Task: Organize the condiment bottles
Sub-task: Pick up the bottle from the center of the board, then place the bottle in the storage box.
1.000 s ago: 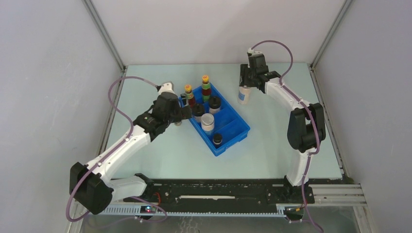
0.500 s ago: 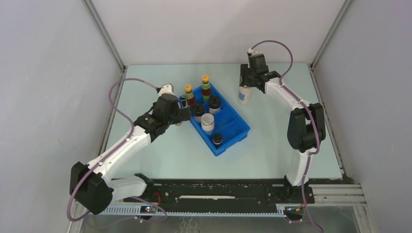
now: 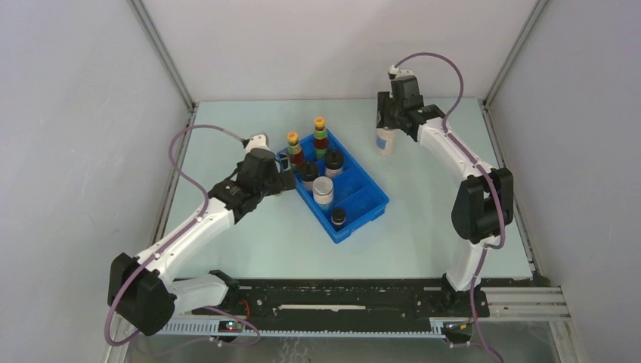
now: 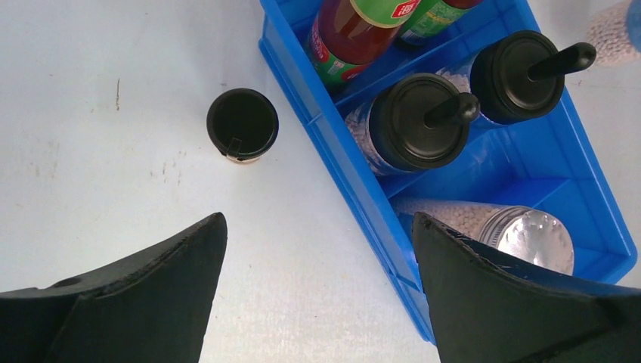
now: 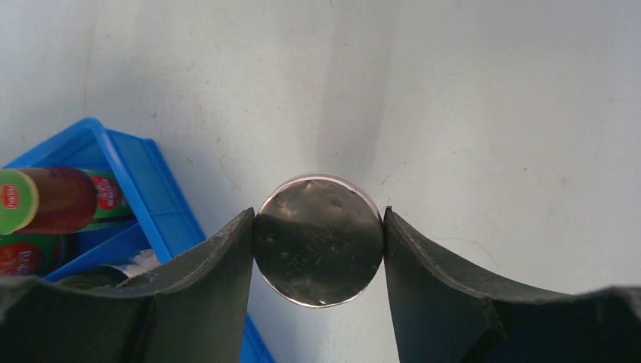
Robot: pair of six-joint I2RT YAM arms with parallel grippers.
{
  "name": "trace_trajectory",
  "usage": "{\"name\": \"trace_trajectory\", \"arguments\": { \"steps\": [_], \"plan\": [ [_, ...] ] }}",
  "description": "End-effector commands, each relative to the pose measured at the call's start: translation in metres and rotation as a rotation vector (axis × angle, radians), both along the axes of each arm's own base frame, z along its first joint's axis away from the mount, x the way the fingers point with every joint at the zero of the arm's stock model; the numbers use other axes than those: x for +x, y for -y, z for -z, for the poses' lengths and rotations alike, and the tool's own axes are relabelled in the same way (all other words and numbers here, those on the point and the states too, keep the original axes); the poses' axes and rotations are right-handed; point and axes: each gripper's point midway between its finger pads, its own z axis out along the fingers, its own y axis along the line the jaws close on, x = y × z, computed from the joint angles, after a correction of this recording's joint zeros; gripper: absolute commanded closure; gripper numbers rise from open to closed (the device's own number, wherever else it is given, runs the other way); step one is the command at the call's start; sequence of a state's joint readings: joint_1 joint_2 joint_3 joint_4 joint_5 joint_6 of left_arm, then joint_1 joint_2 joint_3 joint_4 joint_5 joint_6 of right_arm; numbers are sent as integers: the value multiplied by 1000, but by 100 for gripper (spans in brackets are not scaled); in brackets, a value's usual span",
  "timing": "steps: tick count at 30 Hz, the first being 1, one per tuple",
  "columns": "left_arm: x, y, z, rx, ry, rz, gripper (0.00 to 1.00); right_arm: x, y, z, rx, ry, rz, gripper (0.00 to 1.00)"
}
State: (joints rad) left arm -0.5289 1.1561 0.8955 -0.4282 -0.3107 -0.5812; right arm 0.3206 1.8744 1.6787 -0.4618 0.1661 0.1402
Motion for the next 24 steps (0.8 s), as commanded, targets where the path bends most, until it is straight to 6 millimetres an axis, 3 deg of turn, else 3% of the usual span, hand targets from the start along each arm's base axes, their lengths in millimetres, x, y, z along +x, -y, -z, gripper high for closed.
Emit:
{"name": "trace_trajectory", "arguments": {
  "steps": [1, 14, 24],
  "plan": [
    [2, -6, -7, -27, 43, -40, 4, -3, -4, -95, 33, 213, -3, 100],
    [1, -13, -18, -45, 95, -79, 5, -60, -38, -152, 39, 294, -78, 100],
    [5, -17, -19, -59, 116, -125, 6, -104, -65, -154, 42, 292, -143, 100]
  ]
}}
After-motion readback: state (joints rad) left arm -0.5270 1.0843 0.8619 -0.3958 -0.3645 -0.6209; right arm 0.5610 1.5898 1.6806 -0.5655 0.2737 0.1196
